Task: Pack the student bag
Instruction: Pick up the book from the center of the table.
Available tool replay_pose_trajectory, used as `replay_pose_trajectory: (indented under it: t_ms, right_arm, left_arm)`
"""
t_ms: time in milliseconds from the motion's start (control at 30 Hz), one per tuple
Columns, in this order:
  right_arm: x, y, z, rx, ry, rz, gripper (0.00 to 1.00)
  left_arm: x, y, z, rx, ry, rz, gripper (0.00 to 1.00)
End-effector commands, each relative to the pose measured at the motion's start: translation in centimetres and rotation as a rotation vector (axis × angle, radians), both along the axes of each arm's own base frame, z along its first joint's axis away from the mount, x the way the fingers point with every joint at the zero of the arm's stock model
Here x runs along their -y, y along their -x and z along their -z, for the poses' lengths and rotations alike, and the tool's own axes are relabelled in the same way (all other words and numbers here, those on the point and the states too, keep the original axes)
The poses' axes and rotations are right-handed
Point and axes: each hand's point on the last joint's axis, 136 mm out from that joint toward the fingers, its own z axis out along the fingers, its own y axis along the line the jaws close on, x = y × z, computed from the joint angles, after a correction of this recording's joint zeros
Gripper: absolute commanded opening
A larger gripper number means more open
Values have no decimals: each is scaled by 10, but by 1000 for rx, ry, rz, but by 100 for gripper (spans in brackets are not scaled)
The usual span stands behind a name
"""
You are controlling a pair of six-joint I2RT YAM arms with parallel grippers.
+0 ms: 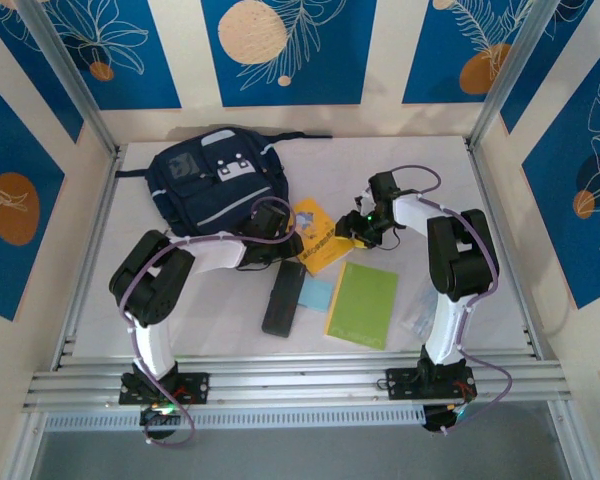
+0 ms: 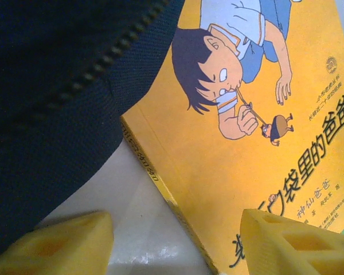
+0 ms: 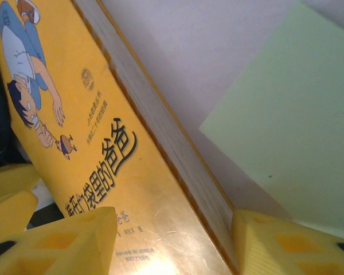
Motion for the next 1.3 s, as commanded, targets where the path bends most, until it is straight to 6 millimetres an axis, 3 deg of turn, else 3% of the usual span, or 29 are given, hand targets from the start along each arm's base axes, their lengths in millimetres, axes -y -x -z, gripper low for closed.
replay_pose_trajectory:
  t_ms: [0, 233, 433, 533, 733, 900, 1067, 1267]
  right_arm:
    - [-13, 9, -32, 28, -60, -35, 54]
    - [-29, 14, -42, 33, -119, -74, 44]
    - [-35, 15, -31, -10, -129, -75, 15]
    - [-30, 13, -36, -5, -122, -56, 0]
    - [-24, 9, -84, 41, -248, 8, 0]
    - [-26, 8, -117, 52, -472, 40, 0]
    - [-36, 13, -132, 24, -607, 27, 0]
    - [-42, 24, -124, -44, -700, 35, 0]
  left_arm:
    - [7, 1, 14, -18, -7, 30, 60]
    - [10, 0, 13, -22, 7, 35, 60]
    - [11, 2, 11, -28, 16, 37, 60]
    - [11, 2, 4, -16, 20, 39, 60]
    - [13, -6, -24, 54, 55, 28, 64]
    - [19, -16, -28, 98, 151, -37, 72]
    - [27, -23, -29, 109, 262, -100, 79]
    - [35, -31, -43, 164, 372, -148, 80]
